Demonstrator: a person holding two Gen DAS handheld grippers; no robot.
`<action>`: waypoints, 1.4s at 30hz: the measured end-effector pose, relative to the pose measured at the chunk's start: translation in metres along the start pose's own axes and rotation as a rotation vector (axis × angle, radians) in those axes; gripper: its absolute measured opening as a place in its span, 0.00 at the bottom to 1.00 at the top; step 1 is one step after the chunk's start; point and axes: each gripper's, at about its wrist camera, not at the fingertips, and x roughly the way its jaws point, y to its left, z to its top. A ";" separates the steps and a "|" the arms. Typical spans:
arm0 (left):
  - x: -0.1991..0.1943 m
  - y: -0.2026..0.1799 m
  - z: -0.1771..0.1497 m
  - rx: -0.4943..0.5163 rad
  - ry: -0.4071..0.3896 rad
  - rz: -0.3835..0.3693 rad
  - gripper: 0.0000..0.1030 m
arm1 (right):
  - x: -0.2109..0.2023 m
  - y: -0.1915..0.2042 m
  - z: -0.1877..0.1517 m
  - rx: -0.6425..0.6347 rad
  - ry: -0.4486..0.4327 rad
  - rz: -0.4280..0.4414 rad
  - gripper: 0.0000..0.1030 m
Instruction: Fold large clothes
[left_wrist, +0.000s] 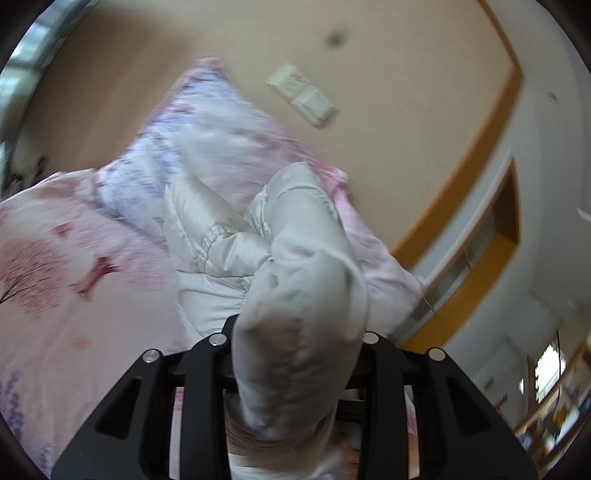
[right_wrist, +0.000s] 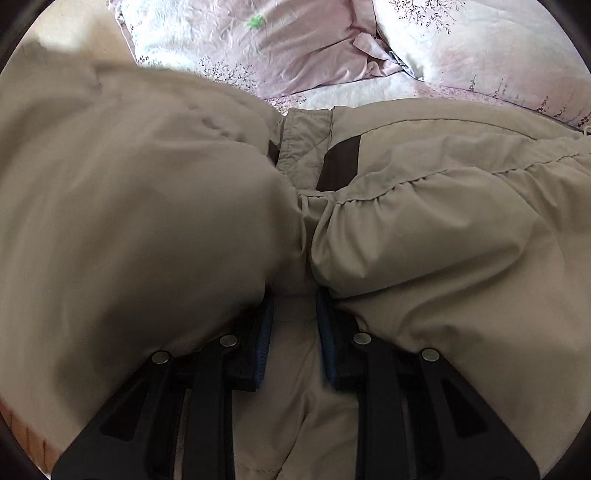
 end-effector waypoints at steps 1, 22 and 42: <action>0.004 -0.010 -0.002 0.021 0.004 -0.007 0.33 | 0.000 0.000 0.001 0.000 0.000 0.001 0.25; 0.060 -0.102 -0.040 0.188 0.040 -0.052 0.37 | -0.066 -0.057 0.004 0.025 -0.151 0.261 0.18; 0.136 -0.204 -0.140 0.471 0.237 -0.257 0.38 | -0.099 -0.206 -0.034 0.209 -0.301 0.003 0.26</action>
